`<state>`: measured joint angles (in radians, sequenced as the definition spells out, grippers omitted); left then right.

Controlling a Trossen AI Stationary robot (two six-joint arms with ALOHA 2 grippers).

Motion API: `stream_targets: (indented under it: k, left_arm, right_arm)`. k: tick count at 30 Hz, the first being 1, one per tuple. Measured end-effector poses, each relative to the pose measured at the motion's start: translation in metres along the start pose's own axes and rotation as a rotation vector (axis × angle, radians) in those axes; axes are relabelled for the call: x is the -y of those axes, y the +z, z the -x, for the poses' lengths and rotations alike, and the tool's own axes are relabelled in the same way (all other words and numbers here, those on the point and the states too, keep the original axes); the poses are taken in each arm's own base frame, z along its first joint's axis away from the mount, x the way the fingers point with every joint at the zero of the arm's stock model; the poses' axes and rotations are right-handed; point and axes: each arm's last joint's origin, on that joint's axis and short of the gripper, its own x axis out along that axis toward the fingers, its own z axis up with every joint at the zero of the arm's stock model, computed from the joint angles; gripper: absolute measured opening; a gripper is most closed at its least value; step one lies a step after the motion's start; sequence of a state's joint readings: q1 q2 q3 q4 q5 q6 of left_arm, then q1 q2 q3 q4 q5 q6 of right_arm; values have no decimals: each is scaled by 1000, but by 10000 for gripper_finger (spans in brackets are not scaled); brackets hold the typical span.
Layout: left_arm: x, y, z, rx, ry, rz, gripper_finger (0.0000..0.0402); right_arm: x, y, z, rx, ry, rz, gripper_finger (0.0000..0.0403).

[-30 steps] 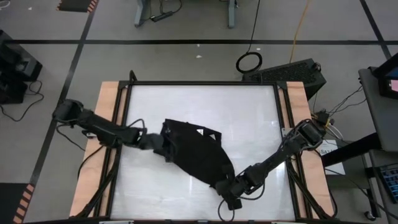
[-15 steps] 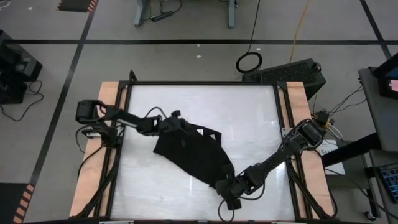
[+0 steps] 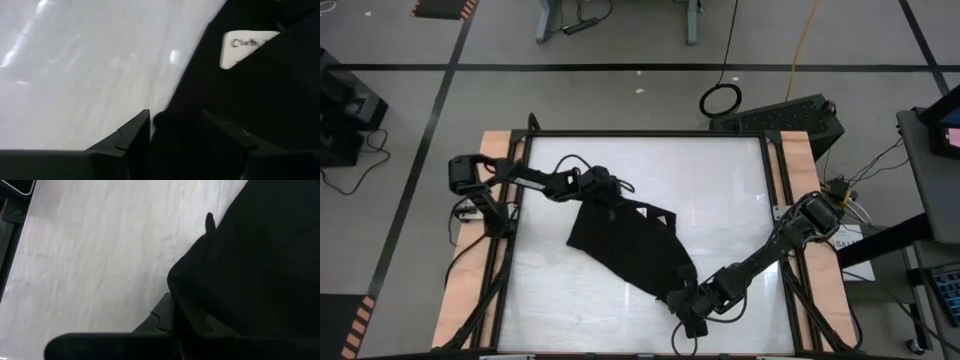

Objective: Roll towel
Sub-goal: Roll the black towel

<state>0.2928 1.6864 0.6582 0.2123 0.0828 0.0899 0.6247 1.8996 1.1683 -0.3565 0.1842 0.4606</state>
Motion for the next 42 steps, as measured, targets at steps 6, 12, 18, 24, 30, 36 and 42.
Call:
stream_targets:
  k: [6, 12, 18, 24, 30, 36, 42]
  left_arm:
    - [-1, -4, -7, -9, -33, -7, 116]
    - [2, -1, -8, 24, -49, -68, 35]
    - [3, -1, -8, 30, -27, -106, 22]
    - [10, 1, -9, 29, 39, -166, 119]
    - [17, 4, -9, 59, 50, -211, 166]
    - [21, 5, -9, 70, 45, -251, 133]
    - [25, 4, -9, 62, 35, -302, 78]
  right_arm:
    - [0, 0, 0, 2, -5, 0, 0]
    - [0, 0, 0, 4, -7, -16, 0]
    - [-1, 0, 1, 3, -3, -26, 0]
    - [-1, 0, 1, 2, 0, -30, 0]
    - [-2, 0, 1, 2, 1, -33, 0]
    - [-1, 0, 1, 2, 1, -44, 0]
    - [-2, 0, 1, 2, 1, -44, 0]
